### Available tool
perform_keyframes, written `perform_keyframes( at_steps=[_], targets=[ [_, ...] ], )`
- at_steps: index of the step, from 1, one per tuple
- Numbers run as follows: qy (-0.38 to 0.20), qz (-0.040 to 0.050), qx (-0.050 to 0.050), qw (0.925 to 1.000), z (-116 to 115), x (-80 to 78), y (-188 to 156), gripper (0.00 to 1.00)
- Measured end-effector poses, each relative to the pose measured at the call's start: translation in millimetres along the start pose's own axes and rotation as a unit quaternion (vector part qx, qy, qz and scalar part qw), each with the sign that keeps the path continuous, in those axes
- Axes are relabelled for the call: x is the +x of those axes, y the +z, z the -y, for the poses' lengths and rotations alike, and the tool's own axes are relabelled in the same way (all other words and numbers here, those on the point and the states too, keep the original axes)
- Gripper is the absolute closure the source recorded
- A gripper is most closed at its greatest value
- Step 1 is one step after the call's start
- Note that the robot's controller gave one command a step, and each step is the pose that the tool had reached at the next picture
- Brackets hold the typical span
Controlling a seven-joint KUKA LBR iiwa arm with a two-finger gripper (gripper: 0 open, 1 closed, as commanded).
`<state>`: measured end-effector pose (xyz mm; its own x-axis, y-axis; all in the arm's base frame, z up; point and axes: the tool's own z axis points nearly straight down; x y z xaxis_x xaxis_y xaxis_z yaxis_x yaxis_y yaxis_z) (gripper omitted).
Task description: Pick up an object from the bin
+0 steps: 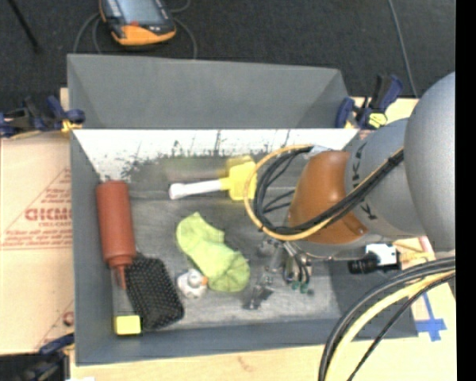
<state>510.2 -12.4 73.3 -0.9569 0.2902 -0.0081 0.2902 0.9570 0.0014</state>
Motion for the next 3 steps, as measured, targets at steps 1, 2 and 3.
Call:
perform_keyframes(
  at_steps=[1, 2, 3],
  targets=[
    [-0.158, 0.0003, 0.001, 0.9875, -37.0, -8.0, 0.8, 0.0],
    [0.044, -0.0012, 0.001, 0.999, -62.6, 3.1, -2.0, 1.0],
    [0.043, -0.0012, 0.001, 0.9991, -62.6, 3.1, -2.0, 1.0]
  ],
)
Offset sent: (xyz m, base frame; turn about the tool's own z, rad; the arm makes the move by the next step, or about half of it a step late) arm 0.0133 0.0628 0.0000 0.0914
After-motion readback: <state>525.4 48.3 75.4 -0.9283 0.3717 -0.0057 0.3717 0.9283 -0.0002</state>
